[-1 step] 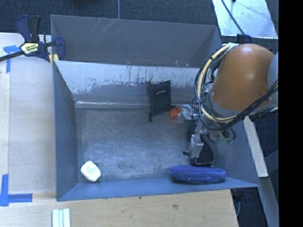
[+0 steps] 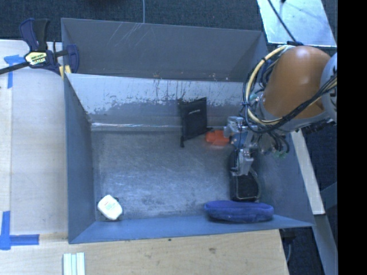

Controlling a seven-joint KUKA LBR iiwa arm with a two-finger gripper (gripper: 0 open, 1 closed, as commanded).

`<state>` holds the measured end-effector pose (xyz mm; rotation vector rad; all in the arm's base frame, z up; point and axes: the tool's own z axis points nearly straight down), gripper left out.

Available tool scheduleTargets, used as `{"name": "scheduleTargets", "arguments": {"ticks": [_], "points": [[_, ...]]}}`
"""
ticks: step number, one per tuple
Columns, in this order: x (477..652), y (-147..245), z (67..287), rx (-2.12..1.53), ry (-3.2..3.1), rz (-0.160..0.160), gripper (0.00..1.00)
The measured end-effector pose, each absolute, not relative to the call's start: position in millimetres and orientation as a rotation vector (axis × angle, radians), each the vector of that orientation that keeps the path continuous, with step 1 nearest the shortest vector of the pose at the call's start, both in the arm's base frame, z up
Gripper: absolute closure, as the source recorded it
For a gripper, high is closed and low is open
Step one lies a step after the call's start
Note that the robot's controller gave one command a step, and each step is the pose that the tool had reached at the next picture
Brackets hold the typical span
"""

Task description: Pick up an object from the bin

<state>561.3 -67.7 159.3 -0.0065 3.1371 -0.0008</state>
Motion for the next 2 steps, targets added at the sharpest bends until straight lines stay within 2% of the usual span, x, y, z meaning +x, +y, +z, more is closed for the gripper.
{"name": "scheduleTargets", "arguments": {"ticks": [1,2], "points": [[615.4,-63.7,71.5,0.022,3.13,0.001,0.0],[616.6,-63.9,77.2,0.021,3.126,0.0,1.0]]}}
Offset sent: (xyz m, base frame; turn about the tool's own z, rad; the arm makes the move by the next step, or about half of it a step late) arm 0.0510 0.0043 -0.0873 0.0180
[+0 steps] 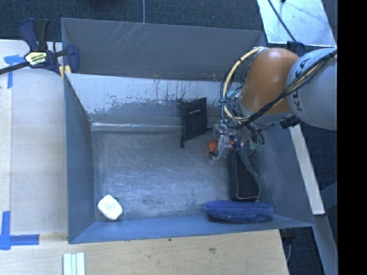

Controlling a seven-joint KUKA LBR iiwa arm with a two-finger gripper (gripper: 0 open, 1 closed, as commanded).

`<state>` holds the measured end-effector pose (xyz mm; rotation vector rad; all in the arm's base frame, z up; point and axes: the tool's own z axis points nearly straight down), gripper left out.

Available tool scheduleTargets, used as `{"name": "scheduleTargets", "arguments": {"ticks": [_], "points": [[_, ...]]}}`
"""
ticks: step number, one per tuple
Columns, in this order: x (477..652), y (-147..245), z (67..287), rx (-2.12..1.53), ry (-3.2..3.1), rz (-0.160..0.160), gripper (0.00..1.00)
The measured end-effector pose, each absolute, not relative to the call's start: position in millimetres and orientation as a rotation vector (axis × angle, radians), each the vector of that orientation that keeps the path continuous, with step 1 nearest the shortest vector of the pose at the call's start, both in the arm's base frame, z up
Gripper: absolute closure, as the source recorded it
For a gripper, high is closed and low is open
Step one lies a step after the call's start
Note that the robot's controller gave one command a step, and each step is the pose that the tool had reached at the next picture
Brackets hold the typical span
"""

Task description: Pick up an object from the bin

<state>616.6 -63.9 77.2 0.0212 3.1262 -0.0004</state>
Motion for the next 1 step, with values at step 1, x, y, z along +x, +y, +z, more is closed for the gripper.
{"name": "scheduleTargets", "arguments": {"ticks": [1], "points": [[624.8,-70.9,207.1,0.047,3.127,-0.002,1.0]]}}
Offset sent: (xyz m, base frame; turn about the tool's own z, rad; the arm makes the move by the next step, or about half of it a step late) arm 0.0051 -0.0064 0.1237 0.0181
